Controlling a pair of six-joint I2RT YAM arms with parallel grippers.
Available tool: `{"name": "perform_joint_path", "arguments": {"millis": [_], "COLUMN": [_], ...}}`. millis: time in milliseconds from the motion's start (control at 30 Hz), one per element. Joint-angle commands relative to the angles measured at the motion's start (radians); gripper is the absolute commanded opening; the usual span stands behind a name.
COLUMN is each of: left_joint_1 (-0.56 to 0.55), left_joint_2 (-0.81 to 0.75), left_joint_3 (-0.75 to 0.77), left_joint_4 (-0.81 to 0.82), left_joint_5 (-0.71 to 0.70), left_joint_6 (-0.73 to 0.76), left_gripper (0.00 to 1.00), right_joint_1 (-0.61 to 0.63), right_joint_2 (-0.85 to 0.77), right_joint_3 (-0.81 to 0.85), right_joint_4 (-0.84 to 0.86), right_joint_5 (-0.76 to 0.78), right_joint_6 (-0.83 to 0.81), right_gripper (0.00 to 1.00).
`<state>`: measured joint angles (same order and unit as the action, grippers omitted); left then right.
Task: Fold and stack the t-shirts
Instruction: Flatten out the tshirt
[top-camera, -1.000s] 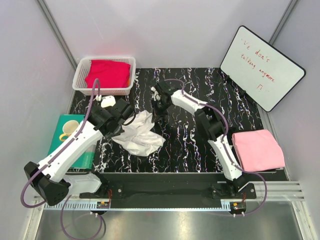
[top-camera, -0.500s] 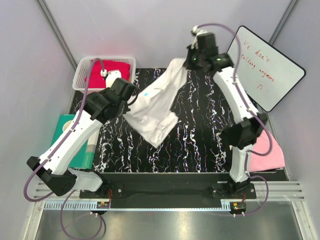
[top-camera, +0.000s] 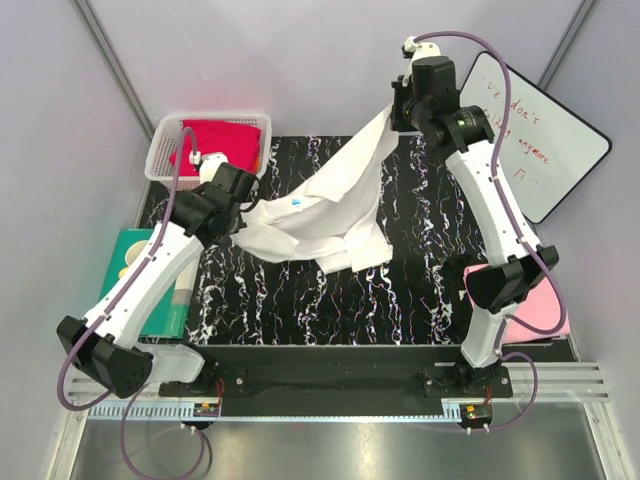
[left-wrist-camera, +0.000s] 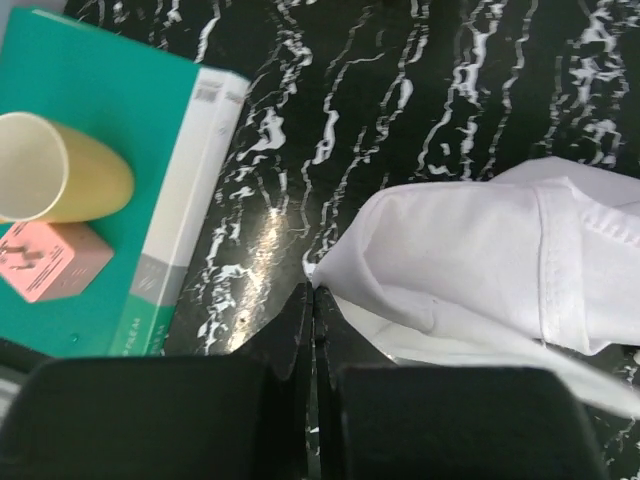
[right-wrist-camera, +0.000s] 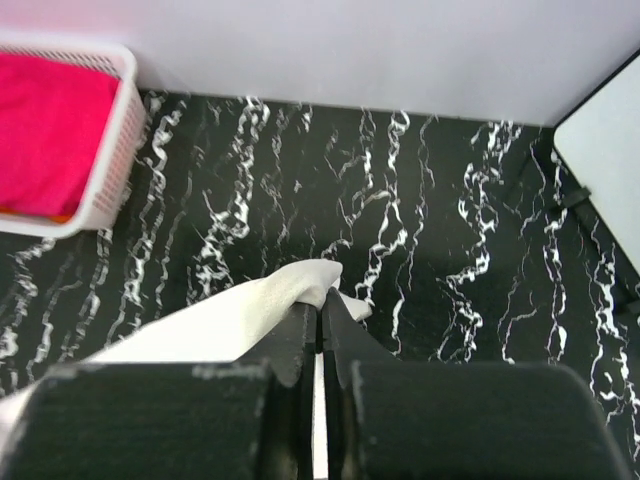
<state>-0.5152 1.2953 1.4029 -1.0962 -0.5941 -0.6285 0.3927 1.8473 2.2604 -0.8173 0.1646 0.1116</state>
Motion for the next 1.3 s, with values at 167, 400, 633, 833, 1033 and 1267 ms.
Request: {"name": "perform_joint_path", "arguments": {"millis": [167,400,633,833,1033,1267], "left_joint_1": [0.030,0.032,-0.018,-0.037,-0.025,0.010], "left_joint_2": [-0.132,-0.251,-0.192,-0.297,-0.335,-0.271], "left_joint_3": [0.082,0.004,0.025,-0.040,-0.162,-0.242], "left_joint_4": [0.062,0.240,0.318,0.319,0.190,0.113], "left_joint_5": [0.026,0.253,0.539,0.392,0.347,0.260], "left_joint_6": [0.092,0.202,0.181,0.087,-0.036,-0.080], "left_gripper": [0.00,0.00,0.00,0.00,0.00,0.00], "right_joint_1": [0.006,0.006,0.006,0.006,0.006,0.043], "right_joint_2": [-0.035,-0.264,-0.267,-0.073,0.240,0.662], "right_joint_3": [0.117,0.074,0.244,0.353,0.430,0.464], "right_joint_4": [-0.036,-0.026,0.004,0.007,0.010,0.007], "right_joint_5": [0.033,0.102,0.135,-0.075,-0.298,-0.490], "right_joint_6": [-0.041,-0.096,-0.156,-0.067,0.017,0.100], "right_gripper": [0.00,0.00,0.00,0.00,0.00,0.09]}}
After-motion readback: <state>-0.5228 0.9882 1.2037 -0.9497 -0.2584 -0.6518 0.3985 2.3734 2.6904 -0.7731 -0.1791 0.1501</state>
